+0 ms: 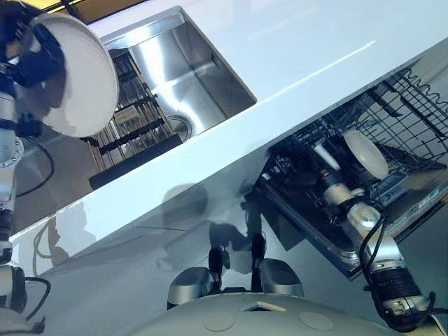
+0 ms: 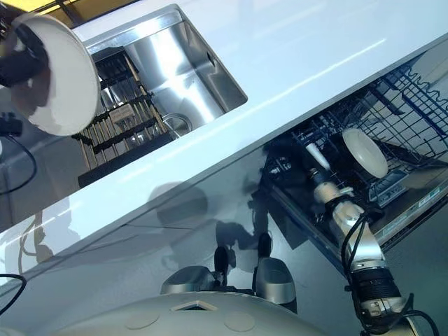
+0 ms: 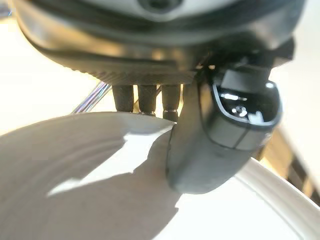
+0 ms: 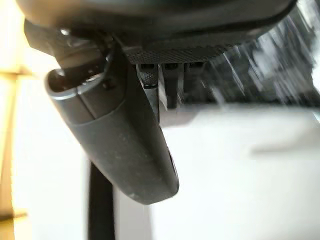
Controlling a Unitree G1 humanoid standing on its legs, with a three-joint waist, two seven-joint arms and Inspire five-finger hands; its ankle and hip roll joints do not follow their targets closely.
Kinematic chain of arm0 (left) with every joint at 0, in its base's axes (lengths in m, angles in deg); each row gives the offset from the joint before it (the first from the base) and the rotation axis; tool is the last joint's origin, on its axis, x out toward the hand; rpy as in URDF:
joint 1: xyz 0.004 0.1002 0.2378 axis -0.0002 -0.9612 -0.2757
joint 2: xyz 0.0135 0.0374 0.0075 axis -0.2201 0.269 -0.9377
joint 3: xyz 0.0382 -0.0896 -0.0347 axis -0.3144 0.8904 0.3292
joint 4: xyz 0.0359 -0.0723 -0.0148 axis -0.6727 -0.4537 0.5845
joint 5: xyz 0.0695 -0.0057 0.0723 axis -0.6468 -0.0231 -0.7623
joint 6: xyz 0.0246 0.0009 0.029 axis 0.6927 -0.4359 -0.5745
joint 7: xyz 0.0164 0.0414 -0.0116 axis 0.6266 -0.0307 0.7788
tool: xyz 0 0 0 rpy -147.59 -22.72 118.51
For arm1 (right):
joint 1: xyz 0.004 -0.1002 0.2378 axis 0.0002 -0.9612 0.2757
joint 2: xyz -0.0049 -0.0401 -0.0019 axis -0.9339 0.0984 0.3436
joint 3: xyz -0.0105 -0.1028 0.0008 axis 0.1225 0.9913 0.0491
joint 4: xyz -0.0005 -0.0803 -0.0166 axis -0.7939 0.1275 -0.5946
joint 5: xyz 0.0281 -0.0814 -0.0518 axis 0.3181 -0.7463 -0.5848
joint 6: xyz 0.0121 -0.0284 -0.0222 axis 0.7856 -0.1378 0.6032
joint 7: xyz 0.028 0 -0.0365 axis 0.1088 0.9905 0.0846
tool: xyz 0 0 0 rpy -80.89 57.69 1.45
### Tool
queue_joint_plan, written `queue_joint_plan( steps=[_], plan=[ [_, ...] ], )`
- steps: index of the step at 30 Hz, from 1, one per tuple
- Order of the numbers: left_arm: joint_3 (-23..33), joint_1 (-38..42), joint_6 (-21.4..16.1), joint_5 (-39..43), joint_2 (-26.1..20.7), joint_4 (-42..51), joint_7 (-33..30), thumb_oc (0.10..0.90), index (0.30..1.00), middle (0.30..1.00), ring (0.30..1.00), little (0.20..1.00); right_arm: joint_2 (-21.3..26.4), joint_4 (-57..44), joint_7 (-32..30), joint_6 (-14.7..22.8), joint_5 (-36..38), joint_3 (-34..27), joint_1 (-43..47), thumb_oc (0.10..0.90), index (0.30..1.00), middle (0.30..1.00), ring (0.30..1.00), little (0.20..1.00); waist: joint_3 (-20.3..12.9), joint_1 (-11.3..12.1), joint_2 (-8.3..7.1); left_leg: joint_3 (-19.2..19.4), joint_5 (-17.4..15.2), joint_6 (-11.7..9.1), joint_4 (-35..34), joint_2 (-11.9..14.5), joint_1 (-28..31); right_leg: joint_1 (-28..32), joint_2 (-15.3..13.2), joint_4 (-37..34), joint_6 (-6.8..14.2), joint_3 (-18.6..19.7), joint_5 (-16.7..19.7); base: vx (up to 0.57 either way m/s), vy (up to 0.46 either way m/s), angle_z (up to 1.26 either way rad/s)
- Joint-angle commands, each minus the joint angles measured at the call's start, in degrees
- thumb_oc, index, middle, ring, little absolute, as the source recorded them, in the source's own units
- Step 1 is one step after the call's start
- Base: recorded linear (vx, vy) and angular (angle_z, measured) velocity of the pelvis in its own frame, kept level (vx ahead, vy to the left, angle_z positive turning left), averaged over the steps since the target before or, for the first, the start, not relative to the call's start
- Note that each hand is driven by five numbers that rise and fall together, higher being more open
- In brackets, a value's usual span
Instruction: Pick up plates and place into dishwasher.
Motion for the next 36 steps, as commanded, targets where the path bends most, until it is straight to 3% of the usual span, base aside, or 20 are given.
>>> queue_joint_plan(
  steps=[1,6,8,10,12,14,17,24,30,36],
  plan=[
    [4.3,0.3,-3.9,-7.1,-2.6,3.4,-8.3,0.100,0.300,0.300,0.300,0.200,5.9,-3.7,-13.1,10.2,-6.9,-6.5,4.9,0.800,0.900,0.900,0.900,0.900,-10.1,-1.2,0.42,2.0,-2.1,0.4,0.1,-1.1,-2.6,0.0,3.1,6.3,0.6,0.0,-9.6,-0.01,-0.024,0.12],
    [4.6,-0.6,-3.3,-15.4,-3.1,8.3,-15.1,0.100,0.300,0.300,0.300,0.200,12.7,-7.3,-22.6,13.9,-5.9,-10.6,8.1,0.800,0.900,0.900,0.900,0.900,-10.6,-1.1,-0.13,1.4,-2.2,0.1,0.1,-0.8,-2.2,0.8,3.8,6.2,0.1,0.2,-10.1,0.00,-0.033,-0.01],
    [4.0,0.2,-3.7,-16.8,-2.5,8.7,-17.0,0.100,0.300,0.300,0.300,0.200,13.5,-10.2,-21.7,17.4,-3.6,-10.4,10.2,0.800,0.900,0.900,0.900,0.900,-10.6,-0.9,-0.21,1.3,-2.3,0.0,0.1,-0.7,-2.1,1.1,4.0,6.3,-0.1,0.3,-10.4,-0.01,-0.032,-0.08],
    [2.4,2.0,-3.4,-17.8,-1.6,8.8,-18.6,0.100,0.300,0.300,0.300,0.200,13.8,-13.8,-15.8,16.2,3.1,-8.7,12.8,0.800,0.900,0.900,0.900,0.900,-10.8,-0.9,-0.32,1.1,-2.3,-0.1,0.1,-0.8,-1.9,1.3,4.1,6.4,-0.1,0.3,-10.7,-0.01,-0.028,-0.06],
    [1.0,3.9,-1.7,-21.1,-0.3,10.0,-19.4,0.100,0.300,0.300,0.300,0.200,12.5,-17.7,-5.4,13.0,12.7,-6.2,14.7,0.800,0.900,0.900,0.900,0.900,-11.2,-0.9,-0.62,1.0,-2.4,-0.4,0.1,-0.8,-2.0,1.4,4.1,6.4,-0.3,0.1,-10.8,-0.03,-0.036,0.00],
    [-1.5,5.8,-1.5,-24.2,0.5,9.2,-22.3,0.100,0.300,0.300,0.300,0.200,11.6,-19.8,0.5,9.9,19.2,-3.6,16.2,0.800,0.900,0.900,0.900,0.900,-11.6,-0.9,-0.86,0.8,-2.2,-0.5,0.1,-0.9,-2.1,1.4,4.0,6.4,-0.3,-0.2,-10.8,-0.03,-0.036,0.05],
    [-8.0,11.1,-0.1,-29.0,2.0,7.5,-27.5,0.100,0.300,0.300,0.300,0.200,8.2,-19.6,4.2,4.7,25.5,3.6,20.1,0.800,0.900,0.900,0.900,0.900,-12.6,-0.5,-1.30,0.5,-2.1,-0.6,0.1,-0.9,-2.2,1.8,3.7,6.0,-0.5,-1.0,-10.6,0.00,-0.039,0.19],
    [-15.1,16.4,-1.4,-29.8,9.2,2.0,-36.7,0.100,0.300,0.300,0.300,0.200,-1.4,-19.1,0.2,2.2,26.8,11.5,24.4,0.800,0.900,0.900,0.900,0.900,-14.3,0.2,-1.65,0.1,-2.3,-0.6,0.1,-1.0,-1.8,3.0,3.7,4.6,-0.3,-1.4,-10.1,0.04,-0.029,0.13],
    [-16.0,16.5,-2.2,-28.7,16.3,0.0,-40.5,0.100,0.300,0.300,0.300,0.200,-7.4,-19.6,-1.0,0.4,25.8,15.3,24.9,0.800,0.900,0.900,0.900,0.900,-15.1,0.4,-1.78,0.1,-2.5,-0.4,0.1,-1.0,-1.4,3.6,3.7,3.8,-0.1,-1.2,-9.9,0.05,-0.016,0.00],
    [-16.8,15.0,-2.9,-31.5,21.2,0.7,-43.0,0.100,0.300,0.300,0.300,0.200,-10.4,-19.0,-2.9,-0.6,25.2,17.8,23.8,0.800,0.900,0.900,0.900,0.900,-15.6,0.5,-1.92,0.1,-2.7,-0.3,0.1,-0.8,-1.3,3.8,3.7,3.3,0.1,-0.9,-9.8,0.04,-0.011,-0.02]
  ],
)
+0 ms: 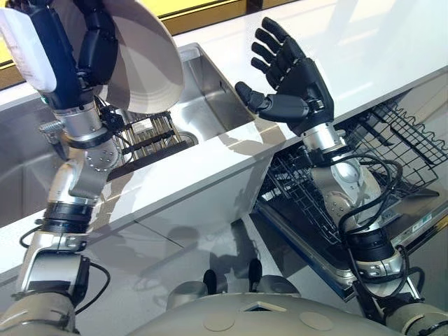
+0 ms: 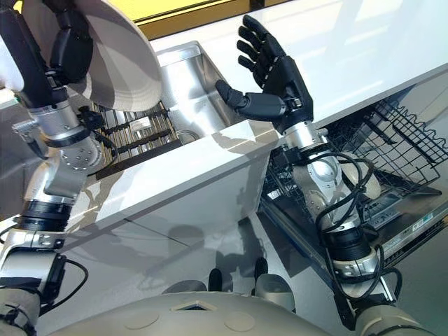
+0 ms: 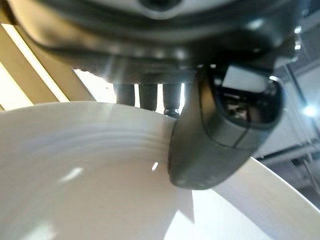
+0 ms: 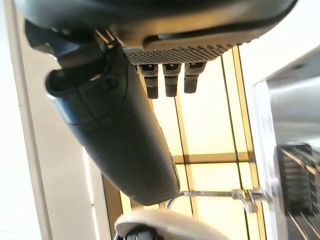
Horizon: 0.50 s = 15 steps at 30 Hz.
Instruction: Pick up plates and place into dishwasher.
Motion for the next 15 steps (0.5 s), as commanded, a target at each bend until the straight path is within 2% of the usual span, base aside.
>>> queue_joint_plan(
  steps=[1,9,15],
  plan=[
    [-0.7,5.0,-1.7,-1.9,-1.1,-1.2,-5.0,0.100,0.300,0.300,0.300,0.200,-3.3,-2.2,-0.9,4.3,1.2,0.0,4.9,0.800,0.900,0.900,0.900,0.900,-9.1,0.0,-1.21,2.6,-4.1,1.4,0.1,-2.1,-1.8,2.3,2.3,3.3,1.1,-0.9,-9.6,0.04,-0.009,-0.04],
    [-1.1,3.9,-2.7,-5.3,2.7,-1.0,-9.0,0.100,0.300,0.300,0.300,0.200,-5.7,-0.9,-0.4,3.0,5.8,1.7,3.4,0.800,0.900,0.900,0.900,0.900,-9.2,-0.1,-1.48,2.5,-4.3,1.5,0.1,-2.0,-1.6,2.5,2.3,3.1,1.2,-0.7,-9.5,0.03,-0.005,-0.06],
    [-1.7,3.7,-2.3,-4.9,4.3,-1.6,-8.5,0.100,0.300,0.300,0.300,0.200,-7.2,-2.0,-0.1,2.9,7.6,2.5,3.1,0.800,0.900,0.900,0.900,0.900,-9.3,-0.2,-1.60,2.8,-4.4,1.6,0.1,-1.9,-1.7,2.4,2.2,2.9,1.3,-0.7,-9.4,0.01,-0.002,-0.02]
  ],
)
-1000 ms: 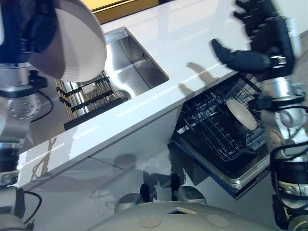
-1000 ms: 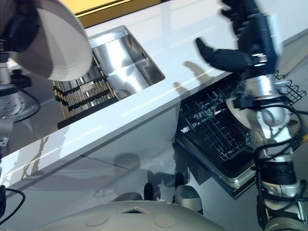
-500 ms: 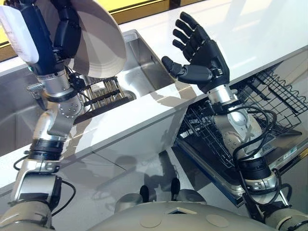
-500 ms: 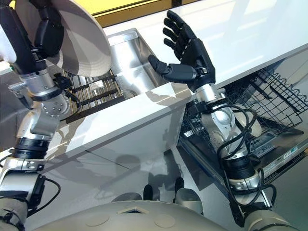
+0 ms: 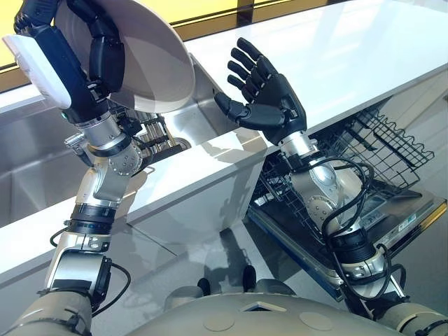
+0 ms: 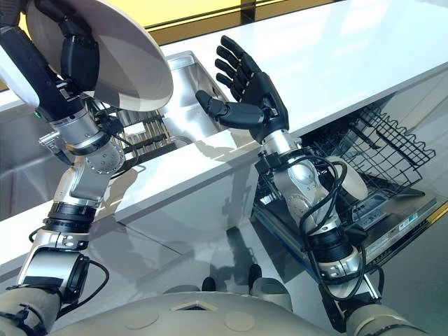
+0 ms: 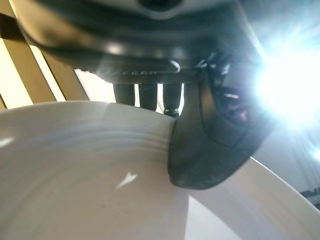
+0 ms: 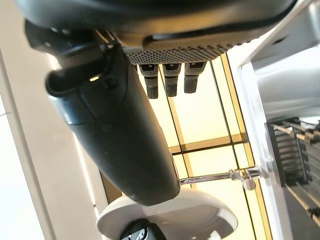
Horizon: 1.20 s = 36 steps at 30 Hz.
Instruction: Pick up plates and place into dishwasher.
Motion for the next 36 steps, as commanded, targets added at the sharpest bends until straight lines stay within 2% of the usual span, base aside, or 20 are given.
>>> queue_joint_plan(
  steps=[1,8,17,21,26,33,36],
  plan=[
    [-1.1,3.6,-2.2,-1.0,-1.8,-1.6,-2.1,0.100,0.300,0.300,0.300,0.200,-2.9,-3.9,0.9,4.4,3.4,-0.8,3.1,0.800,0.900,0.900,0.900,0.900,-7.6,0.0,0.11,1.6,-4.2,1.8,0.1,-2.4,-2.3,2.3,1.8,2.9,1.3,-1.9,-9.5,0.00,0.000,0.00],
    [-3.4,3.7,-2.4,0.0,0.2,-2.3,-1.2,0.100,0.300,0.300,0.300,0.200,-4.4,-3.7,0.6,4.2,6.4,0.9,2.6,0.800,0.900,0.900,0.900,0.900,-7.6,-0.3,0.22,1.8,-4.2,1.9,0.1,-2.3,-2.2,2.2,2.0,3.2,1.3,-1.5,-9.6,0.00,-0.002,-0.01],
    [-8.9,4.9,-2.2,-0.7,2.7,-2.3,0.0,0.100,0.300,0.300,0.300,0.200,-6.3,-3.1,-2.5,6.5,7.7,3.2,2.9,0.800,0.900,0.900,0.900,0.900,-6.9,-0.3,0.37,1.5,-4.2,1.8,0.1,-2.2,-2.0,2.3,2.1,3.4,1.3,-1.8,-9.7,0.00,-0.002,-0.03],
    [-10.7,5.2,-1.9,-0.5,3.6,-1.6,1.0,0.100,0.300,0.300,0.300,0.200,-7.1,-3.6,-3.9,5.9,7.8,3.4,3.0,0.800,0.900,0.900,0.900,0.900,-6.8,-0.4,0.41,1.4,-4.2,1.9,0.1,-2.3,-2.1,2.3,2.2,3.4,1.3,-1.8,-9.8,0.00,0.000,0.00],
    [-13.4,5.0,-4.0,-0.1,4.7,-1.1,1.8,0.100,0.300,0.300,0.300,0.200,-7.8,-2.6,-5.5,5.0,6.0,4.9,2.2,0.800,0.900,0.900,0.900,0.900,-6.6,-0.5,0.55,1.5,-4.2,1.9,0.1,-2.2,-2.1,2.2,2.3,3.5,1.2,-1.7,-9.8,0.00,0.000,0.00],
    [-16.8,5.4,-1.9,-0.8,5.8,1.3,3.6,0.100,0.300,0.300,0.300,0.200,-8.3,0.1,-3.9,5.1,9.3,6.6,0.9,0.800,0.900,0.900,0.900,0.900,-6.0,-0.7,0.62,1.1,-4.3,1.9,0.1,-2.2,-1.9,2.2,2.4,3.5,1.1,-1.8,-9.8,0.00,0.000,0.00],
    [-17.2,5.3,-2.5,-0.1,5.9,0.4,3.1,0.100,0.300,0.300,0.300,0.200,-8.6,-1.0,-4.2,4.6,8.5,7.2,0.8,0.800,0.900,0.900,0.900,0.900,-5.8,-0.8,0.54,1.2,-4.3,1.9,0.1,-2.2,-1.9,2.3,2.4,3.4,1.1,-1.9,-9.7,0.00,0.000,0.00]
  ],
)
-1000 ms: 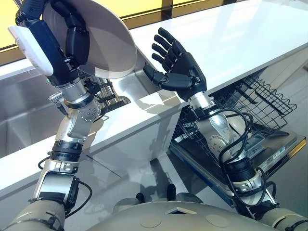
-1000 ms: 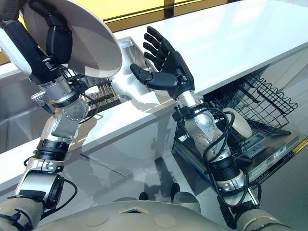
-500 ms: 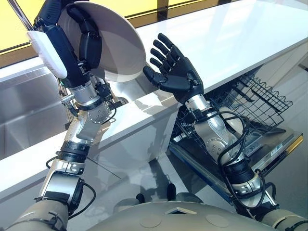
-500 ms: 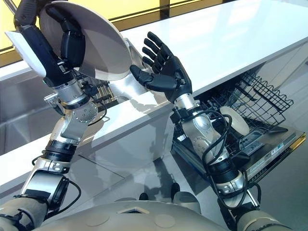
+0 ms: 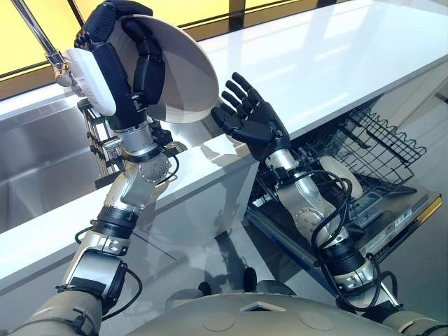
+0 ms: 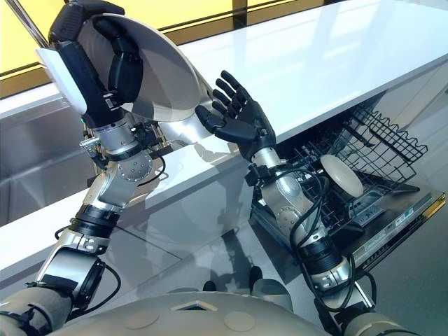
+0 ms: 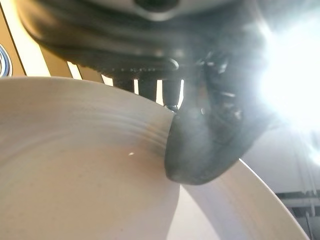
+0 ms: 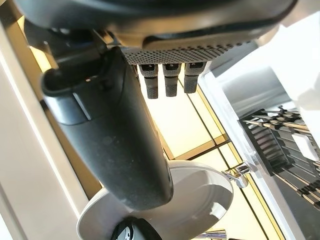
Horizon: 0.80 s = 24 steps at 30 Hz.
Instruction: Pick up plates and place into dishwasher.
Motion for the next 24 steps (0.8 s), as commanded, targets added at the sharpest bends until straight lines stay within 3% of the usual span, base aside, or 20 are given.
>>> queue_joint_plan(
  steps=[1,4,14,23,24],
  plan=[
    [-7.7,5.1,-5.6,-1.3,1.6,1.0,0.9,0.100,0.300,0.300,0.300,0.200,-6.4,-4.7,1.9,3.6,-0.7,1.5,5.1,0.800,0.900,0.900,0.900,0.900,-4.7,-0.1,0.17,0.2,-4.3,2.0,0.1,-2.2,-1.9,2.6,2.3,3.3,1.7,-2.4,-10.1,0.00,0.000,0.00],
    [-8.4,4.7,-5.7,-1.0,2.1,1.9,2.2,0.100,0.300,0.300,0.300,0.200,-6.6,-4.1,1.7,2.6,0.2,2.1,5.0,0.800,0.900,0.900,0.900,0.900,-4.7,-0.1,0.36,0.2,-4.3,1.9,0.1,-2.2,-1.9,2.6,2.4,3.1,1.7,-2.4,-9.9,0.00,0.000,0.00],
    [-11.7,4.2,-5.7,-0.2,4.0,1.0,2.7,0.100,0.300,0.300,0.300,0.200,-7.0,-2.7,5.6,4.5,-3.5,5.6,4.6,0.800,0.900,0.900,0.900,0.900,-4.3,-0.3,0.56,0.5,-4.2,1.7,0.1,-1.9,-2.0,2.8,2.5,2.5,1.8,-2.0,-9.8,0.00,-0.003,-0.01],
    [-11.2,2.3,-6.9,0.5,4.5,0.7,3.9,0.100,0.300,0.300,0.300,0.200,-6.9,-4.2,3.1,5.6,-6.1,5.5,4.3,0.800,0.900,0.900,0.900,0.900,-4.1,-0.2,0.85,0.5,-4.6,1.5,0.1,-1.9,-1.4,3.3,2.4,2.2,1.9,-2.2,-9.9,0.00,-0.001,-0.01],
    [-11.2,1.9,-6.9,0.4,4.6,0.9,4.3,0.100,0.300,0.300,0.300,0.200,-6.9,-4.3,2.6,6.2,-6.4,5.2,4.1,0.641,0.764,0.764,0.764,0.741,-4.1,-0.2,0.86,0.5,-4.6,1.5,0.1,-1.9,-1.4,3.3,2.4,2.1,2.0,-2.2,-9.8,0.00,0.000,0.00]
  ],
)
